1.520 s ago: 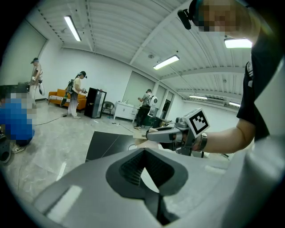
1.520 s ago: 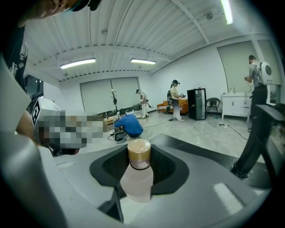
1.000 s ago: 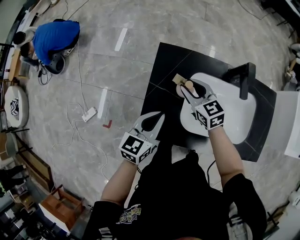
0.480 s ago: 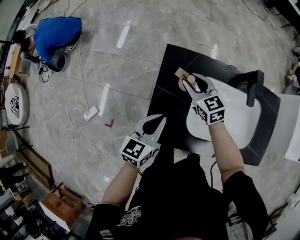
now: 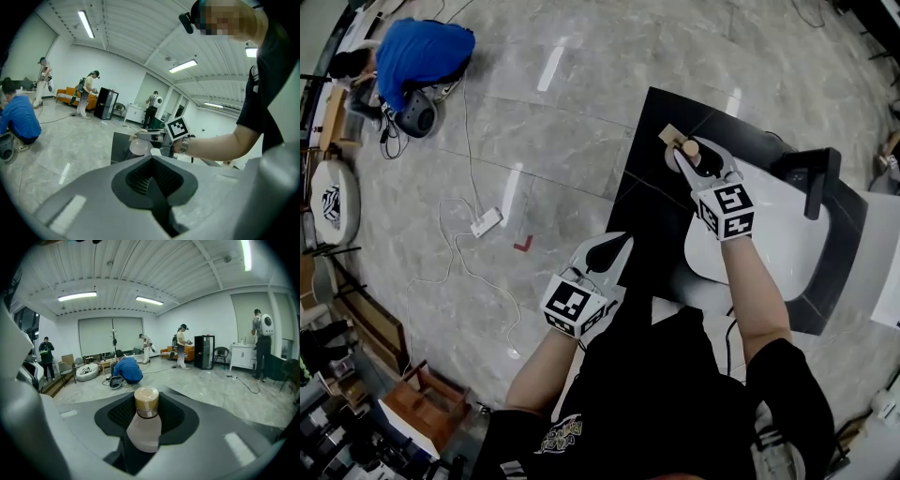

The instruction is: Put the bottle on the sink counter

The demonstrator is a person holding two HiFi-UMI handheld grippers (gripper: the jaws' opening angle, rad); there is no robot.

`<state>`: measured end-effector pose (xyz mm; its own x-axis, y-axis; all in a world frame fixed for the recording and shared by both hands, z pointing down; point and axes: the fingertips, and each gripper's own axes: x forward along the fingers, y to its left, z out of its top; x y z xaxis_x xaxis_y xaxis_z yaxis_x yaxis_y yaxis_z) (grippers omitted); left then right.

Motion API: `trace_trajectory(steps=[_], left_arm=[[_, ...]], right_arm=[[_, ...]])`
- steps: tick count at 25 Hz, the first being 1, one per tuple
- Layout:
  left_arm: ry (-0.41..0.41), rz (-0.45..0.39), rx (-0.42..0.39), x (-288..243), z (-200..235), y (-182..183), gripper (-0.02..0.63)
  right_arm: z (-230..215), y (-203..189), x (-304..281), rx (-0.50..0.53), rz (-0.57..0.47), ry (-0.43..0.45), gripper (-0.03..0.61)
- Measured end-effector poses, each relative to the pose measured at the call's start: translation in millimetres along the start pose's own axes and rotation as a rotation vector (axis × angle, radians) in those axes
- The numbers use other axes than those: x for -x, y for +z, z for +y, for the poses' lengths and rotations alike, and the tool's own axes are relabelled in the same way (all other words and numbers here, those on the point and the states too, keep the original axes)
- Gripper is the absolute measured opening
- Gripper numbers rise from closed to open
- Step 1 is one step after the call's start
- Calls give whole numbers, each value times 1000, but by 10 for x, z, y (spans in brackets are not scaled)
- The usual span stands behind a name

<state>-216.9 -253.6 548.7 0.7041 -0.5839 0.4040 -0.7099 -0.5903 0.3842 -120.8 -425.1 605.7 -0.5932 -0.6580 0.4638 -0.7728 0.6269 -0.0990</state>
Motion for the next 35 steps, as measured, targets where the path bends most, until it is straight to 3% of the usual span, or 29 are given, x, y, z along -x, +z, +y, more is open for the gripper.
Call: trace_trajectory(steps=[11,17,20,23,29,35], left_arm=[[-8,-7,-6,99,-5,-38,1],[-22,-9,-29,156,-141,-8,1],[-34,-13,-45,138,-240,26,1],[-48,-11,-64,108,-429,69,1],[-79,-23,-102,-25,-921,181,1],[-122,-51,-74,-120,-1466,211,1]], right_arm=[[24,1,-21,-8,-19,-15,170],[15,-84,169,-84,12,-16,215],[-14,-90,459,-106,-5,-30,180],[1,-42,863,-151,-40,-10,26],[-36,-18,1762,-201,-79,-15,28],[-53,-73,2703,-231,-117,-55,28]])
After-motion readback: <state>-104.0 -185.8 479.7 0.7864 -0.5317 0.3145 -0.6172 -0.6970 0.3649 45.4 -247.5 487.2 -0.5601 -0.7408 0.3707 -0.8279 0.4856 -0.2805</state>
